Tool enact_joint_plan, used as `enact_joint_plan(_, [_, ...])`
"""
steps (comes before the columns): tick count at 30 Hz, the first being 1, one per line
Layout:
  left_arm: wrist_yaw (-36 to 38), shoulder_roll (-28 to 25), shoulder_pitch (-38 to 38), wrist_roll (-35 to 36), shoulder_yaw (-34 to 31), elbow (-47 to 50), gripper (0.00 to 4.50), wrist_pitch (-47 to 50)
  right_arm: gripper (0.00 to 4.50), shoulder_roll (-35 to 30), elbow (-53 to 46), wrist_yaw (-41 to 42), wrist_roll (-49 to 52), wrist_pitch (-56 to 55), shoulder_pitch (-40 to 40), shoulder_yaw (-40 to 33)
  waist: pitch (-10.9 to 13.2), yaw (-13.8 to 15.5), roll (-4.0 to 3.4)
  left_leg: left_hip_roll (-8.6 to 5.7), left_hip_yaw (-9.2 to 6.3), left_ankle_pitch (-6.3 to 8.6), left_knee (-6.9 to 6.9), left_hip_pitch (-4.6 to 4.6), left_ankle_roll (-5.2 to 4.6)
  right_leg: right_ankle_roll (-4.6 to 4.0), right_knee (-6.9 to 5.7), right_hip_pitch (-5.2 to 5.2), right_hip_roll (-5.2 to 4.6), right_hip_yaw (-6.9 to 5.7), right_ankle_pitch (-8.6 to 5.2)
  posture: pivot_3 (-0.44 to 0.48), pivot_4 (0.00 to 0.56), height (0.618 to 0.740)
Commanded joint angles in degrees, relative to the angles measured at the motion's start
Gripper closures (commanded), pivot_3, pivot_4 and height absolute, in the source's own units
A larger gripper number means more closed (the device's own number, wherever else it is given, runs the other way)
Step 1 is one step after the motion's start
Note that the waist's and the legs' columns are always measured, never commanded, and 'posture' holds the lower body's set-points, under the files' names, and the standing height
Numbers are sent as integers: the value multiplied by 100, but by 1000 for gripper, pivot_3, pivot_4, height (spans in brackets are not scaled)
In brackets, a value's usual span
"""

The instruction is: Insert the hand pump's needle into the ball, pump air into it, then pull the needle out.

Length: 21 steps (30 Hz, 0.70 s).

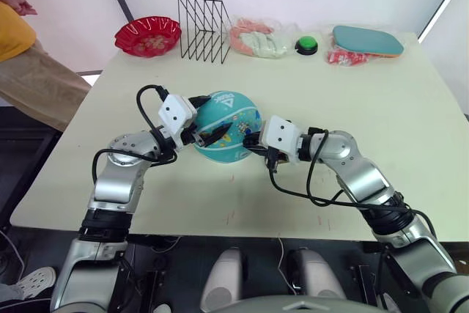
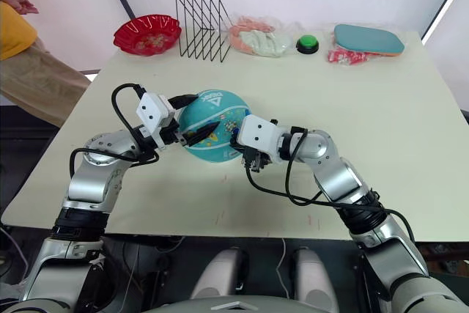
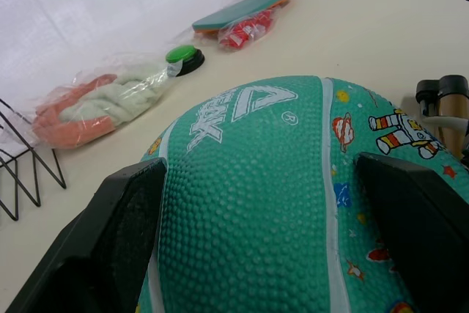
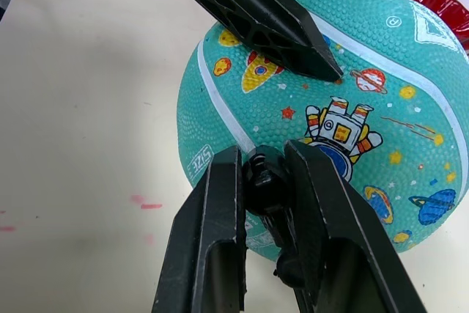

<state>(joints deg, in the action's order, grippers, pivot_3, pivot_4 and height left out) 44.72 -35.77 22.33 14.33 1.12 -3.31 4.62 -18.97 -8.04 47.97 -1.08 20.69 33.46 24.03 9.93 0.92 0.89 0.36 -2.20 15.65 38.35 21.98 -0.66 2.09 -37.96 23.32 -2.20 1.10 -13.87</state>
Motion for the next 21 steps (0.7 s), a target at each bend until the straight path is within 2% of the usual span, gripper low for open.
enact_joint_plan(1, [-167, -95, -382, -696, 374, -1099, 123, 433, 4158, -160, -841, 92, 289, -123, 99, -422, -3, 9, -6, -1, 0, 0, 0, 0, 0, 0, 0, -1, 0, -2, 0, 0, 150, 740])
enact_joint_plan(21, [-322, -236, -310, -977, 670, -1452, 123, 281, 4158, -393, -1457, -171, 976, 910, 14, -738, -9, 40, -15, -9, -22, 0, 4, -1, 0, 4, 4, -18, -8, -21, -4, 0, 150, 740])
